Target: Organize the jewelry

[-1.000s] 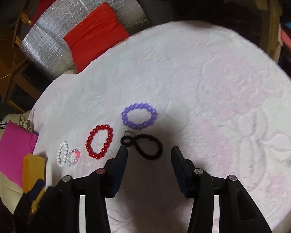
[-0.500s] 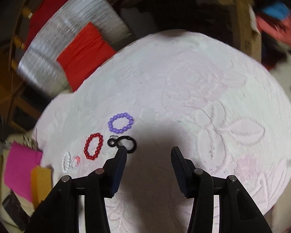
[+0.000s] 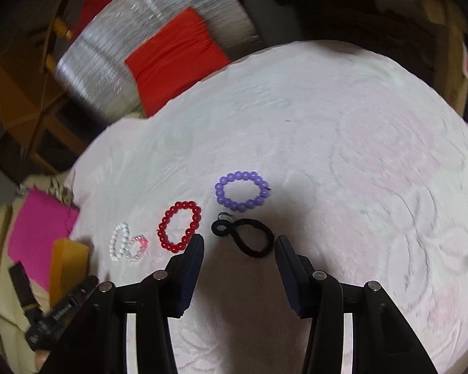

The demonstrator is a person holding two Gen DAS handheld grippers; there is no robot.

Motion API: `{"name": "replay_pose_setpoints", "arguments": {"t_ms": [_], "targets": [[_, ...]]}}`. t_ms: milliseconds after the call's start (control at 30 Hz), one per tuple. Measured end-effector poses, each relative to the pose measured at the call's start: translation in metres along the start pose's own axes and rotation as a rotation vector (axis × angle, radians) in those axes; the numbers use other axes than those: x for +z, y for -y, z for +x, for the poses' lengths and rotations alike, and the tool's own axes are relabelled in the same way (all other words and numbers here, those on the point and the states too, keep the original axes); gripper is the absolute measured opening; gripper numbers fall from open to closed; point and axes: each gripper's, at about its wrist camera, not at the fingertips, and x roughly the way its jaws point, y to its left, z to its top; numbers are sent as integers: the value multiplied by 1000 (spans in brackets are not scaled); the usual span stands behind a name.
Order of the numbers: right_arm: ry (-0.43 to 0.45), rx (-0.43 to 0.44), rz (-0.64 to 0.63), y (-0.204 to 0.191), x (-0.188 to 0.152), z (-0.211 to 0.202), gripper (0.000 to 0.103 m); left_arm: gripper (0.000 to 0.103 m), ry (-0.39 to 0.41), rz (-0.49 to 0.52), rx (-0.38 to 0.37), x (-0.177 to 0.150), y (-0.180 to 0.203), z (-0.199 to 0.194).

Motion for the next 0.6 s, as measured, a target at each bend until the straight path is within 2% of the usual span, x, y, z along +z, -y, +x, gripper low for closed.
{"name": "replay_pose_setpoints", "arguments": {"t_ms": [100,233,267,333,400,533,600], "targets": [[-51,-9,-56,-7,0,17,50,60,10,11,13,0,1,2],[-62,-96,-118,-11,-2,32,49,60,30,71,11,-3,13,1],[-57,-116,-125,-10,-2,35,44,60,34,81,7,-3,16,-2],[-50,-152,-129,-8,-1,37,16,60,55,112,-11,-2,23,-3],[-47,-156,-85,2,2,34,6,60,79,154,-38,-2,33,-6],[-4,-128,14,21,9,16,6,60,128,266,-130,-2,62,-10],[1,-84,76,32,9,7,6,60,140,319,-172,-3,76,-10]]}}
